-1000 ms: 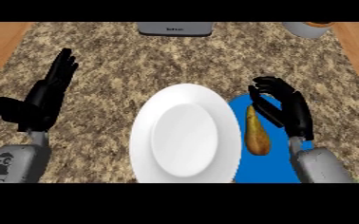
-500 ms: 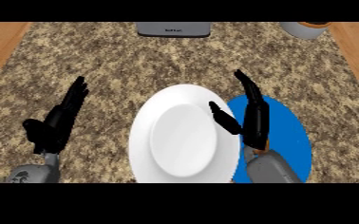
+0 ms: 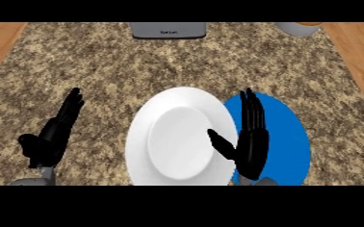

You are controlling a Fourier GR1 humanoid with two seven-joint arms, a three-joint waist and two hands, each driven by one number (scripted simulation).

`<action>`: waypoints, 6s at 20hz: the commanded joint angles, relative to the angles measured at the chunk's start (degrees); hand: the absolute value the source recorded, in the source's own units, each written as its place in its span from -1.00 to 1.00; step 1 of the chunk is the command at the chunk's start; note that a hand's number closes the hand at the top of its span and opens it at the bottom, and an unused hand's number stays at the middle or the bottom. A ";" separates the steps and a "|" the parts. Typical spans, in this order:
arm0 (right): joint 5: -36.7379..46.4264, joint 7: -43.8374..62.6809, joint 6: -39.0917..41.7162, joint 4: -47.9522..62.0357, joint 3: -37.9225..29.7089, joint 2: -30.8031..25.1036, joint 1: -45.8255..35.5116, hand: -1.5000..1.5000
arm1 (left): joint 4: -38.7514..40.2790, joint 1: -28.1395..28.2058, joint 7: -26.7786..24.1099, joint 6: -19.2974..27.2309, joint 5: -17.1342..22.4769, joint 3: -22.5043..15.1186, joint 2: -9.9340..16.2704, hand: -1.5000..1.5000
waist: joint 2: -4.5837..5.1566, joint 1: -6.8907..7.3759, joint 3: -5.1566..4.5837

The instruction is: Pick the pear from the plate and place it in the plate

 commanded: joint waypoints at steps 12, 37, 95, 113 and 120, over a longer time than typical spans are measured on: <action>22.97 39.52 48.78 -26.25 5.99 1.24 7.14 -1.00 | 1.22 -1.85 0.07 -0.94 0.21 1.00 -0.57 0.00 | 0.19 0.53 0.13; 18.80 45.95 54.05 -8.05 -3.86 1.19 -2.40 -1.00 | -1.11 -1.34 1.83 -5.13 -2.06 3.48 -1.52 0.00 | 0.44 1.37 0.23; -38.11 -31.42 54.14 -66.51 -36.28 -30.02 50.82 1.00 | 1.75 -4.00 2.55 -6.23 -5.23 7.60 -4.29 0.00 | 0.43 0.74 0.17; -14.41 -2.04 48.17 -53.71 6.87 -23.87 19.37 1.00 | 1.70 -4.82 2.21 -6.17 -6.59 6.21 -5.38 0.00 | 0.48 2.29 0.00; -2.17 12.25 44.01 -40.10 18.00 -4.20 12.56 -1.00 | 1.45 -2.87 0.48 -5.90 -7.13 6.30 -5.94 0.00 | 0.33 1.28 0.15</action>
